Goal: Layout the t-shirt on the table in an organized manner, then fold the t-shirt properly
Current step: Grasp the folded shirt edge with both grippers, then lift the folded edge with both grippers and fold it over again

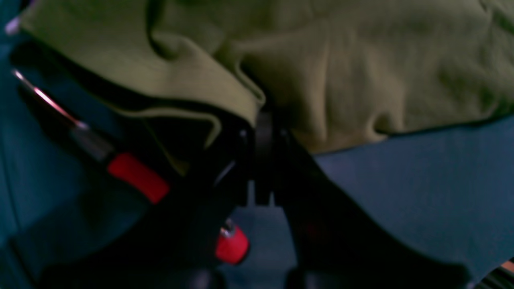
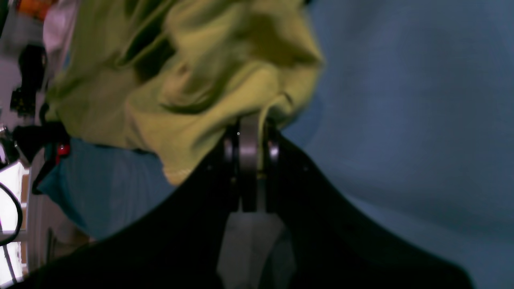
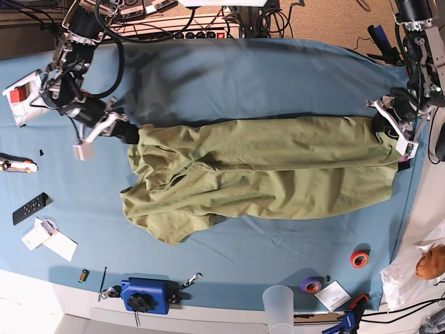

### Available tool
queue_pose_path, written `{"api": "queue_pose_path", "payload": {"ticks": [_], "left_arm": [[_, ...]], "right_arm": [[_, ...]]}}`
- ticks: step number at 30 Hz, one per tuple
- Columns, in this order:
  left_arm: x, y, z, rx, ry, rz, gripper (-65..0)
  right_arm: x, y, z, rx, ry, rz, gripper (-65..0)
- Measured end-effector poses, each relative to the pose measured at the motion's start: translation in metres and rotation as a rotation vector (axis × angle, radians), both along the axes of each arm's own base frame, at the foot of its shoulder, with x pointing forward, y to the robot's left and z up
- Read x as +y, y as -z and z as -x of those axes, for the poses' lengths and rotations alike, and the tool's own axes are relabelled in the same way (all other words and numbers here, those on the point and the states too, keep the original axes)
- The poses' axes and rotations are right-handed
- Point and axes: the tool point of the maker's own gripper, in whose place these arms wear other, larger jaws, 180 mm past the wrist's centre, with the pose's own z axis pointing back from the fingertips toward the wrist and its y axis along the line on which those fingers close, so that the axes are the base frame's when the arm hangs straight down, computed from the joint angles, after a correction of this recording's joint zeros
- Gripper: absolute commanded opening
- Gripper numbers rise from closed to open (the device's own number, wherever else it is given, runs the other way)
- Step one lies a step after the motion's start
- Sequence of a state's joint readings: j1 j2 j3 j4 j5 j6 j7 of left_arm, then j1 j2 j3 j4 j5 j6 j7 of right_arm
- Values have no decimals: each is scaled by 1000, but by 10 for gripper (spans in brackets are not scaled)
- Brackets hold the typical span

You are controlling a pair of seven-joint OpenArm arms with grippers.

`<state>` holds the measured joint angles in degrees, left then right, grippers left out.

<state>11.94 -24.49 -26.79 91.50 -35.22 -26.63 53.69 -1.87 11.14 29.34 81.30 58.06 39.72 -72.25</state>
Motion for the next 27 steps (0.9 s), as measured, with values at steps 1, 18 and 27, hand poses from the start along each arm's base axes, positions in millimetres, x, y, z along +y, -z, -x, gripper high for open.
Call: {"api": "queue_pose_path", "payload": {"ticks": [1,18,27], "left_arm": [[-1,1,2,1,6,0,-650],[-6,2,26,41,104,43,-650],[-2,-4,46,87,127,126,-650]], "right_arm": [[-4,-1,2,6,8,-3,-650],[-34,1,29,50,52,-10,-650],[-61,-8,36,58,74,26,-650]]}}
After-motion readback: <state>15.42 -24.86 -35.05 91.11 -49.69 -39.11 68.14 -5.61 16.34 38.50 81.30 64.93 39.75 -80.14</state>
